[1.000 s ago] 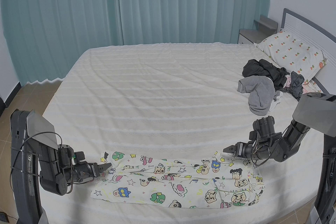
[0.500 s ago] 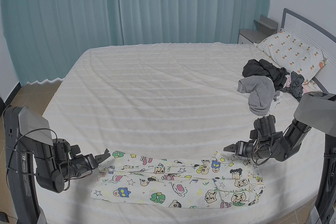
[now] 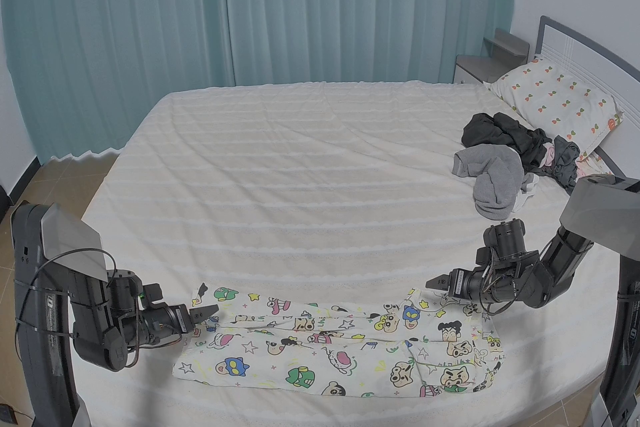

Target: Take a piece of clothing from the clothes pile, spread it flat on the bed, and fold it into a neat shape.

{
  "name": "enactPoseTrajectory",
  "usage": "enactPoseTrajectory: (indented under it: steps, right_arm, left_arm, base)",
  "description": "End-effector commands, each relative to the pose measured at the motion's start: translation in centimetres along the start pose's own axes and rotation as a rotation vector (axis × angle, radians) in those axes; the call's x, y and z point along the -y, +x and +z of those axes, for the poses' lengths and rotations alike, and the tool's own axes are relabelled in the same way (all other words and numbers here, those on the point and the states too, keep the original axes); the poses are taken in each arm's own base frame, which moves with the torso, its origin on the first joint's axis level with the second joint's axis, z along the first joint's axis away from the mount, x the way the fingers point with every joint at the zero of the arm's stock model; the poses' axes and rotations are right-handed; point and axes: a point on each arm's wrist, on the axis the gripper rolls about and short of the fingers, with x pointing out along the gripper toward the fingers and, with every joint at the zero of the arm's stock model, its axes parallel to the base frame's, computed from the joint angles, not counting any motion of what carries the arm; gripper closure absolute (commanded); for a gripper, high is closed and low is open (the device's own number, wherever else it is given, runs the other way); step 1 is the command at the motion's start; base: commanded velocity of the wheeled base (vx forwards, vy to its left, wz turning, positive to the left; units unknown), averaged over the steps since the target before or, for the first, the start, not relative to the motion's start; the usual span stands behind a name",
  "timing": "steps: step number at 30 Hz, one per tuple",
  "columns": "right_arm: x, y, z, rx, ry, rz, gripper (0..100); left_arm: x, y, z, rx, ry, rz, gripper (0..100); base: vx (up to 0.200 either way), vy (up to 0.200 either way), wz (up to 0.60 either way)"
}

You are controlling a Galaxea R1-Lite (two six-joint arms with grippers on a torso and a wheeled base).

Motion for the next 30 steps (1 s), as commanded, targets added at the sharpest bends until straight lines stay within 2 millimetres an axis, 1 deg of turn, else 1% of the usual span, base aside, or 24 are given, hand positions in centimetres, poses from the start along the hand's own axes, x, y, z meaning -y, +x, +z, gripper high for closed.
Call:
enactPoseTrajectory:
  steps: [1, 3, 6, 10, 15, 20, 24, 25, 30]
  right_arm:
    - [0.0, 0.0, 0.0, 0.000, -0.001, 0.001, 0]
    - [0.0, 0.0, 0.0, 0.000, -0.001, 0.001, 0]
    - [0.0, 0.0, -0.1, -0.002, -0.001, 0.000, 0]
    - [0.0, 0.0, -0.1, -0.002, -0.001, 0.000, 0]
    - [0.0, 0.0, 0.0, 0.000, -0.001, 0.001, 0]
    - [0.0, 0.0, -0.1, -0.001, 0.000, 0.000, 0]
    - [0.0, 0.0, -0.1, -0.001, 0.000, 0.000, 0]
    - [0.0, 0.0, 0.0, 0.000, -0.001, 0.000, 0]
    - [0.0, 0.0, 0.0, 0.000, 0.000, 0.000, 0]
  left_arm:
    - [0.5, 1.0, -0.6, -0.028, 0.032, 0.048, 0]
    - [0.5, 1.1, -0.7, -0.031, 0.037, 0.067, 0]
    - [1.0, 1.8, -0.7, -0.029, 0.058, 0.112, 0]
    - [1.4, 2.3, -0.8, -0.041, 0.067, 0.128, 0]
    - [1.7, 2.5, -0.9, -0.043, 0.075, 0.155, 0]
    - [2.7, 2.8, -1.5, -0.063, 0.098, 0.167, 0]
    - [3.0, 2.8, -1.8, -0.085, 0.109, 0.186, 0]
    - [3.0, 2.8, -1.9, -0.093, 0.112, 0.197, 100]
    - [3.5, 2.6, -2.4, -0.113, 0.129, 0.216, 100]
  base:
    - [0.000, 0.000, 0.00]
    - [0.000, 0.000, 0.00]
    - [0.000, 0.000, 0.00]
    - [0.000, 0.000, 0.00]
    - [0.000, 0.000, 0.00]
    - [0.000, 0.000, 0.00]
    - [0.000, 0.000, 0.00]
    - [0.000, 0.000, 0.00]
    - [0.000, 0.000, 0.00]
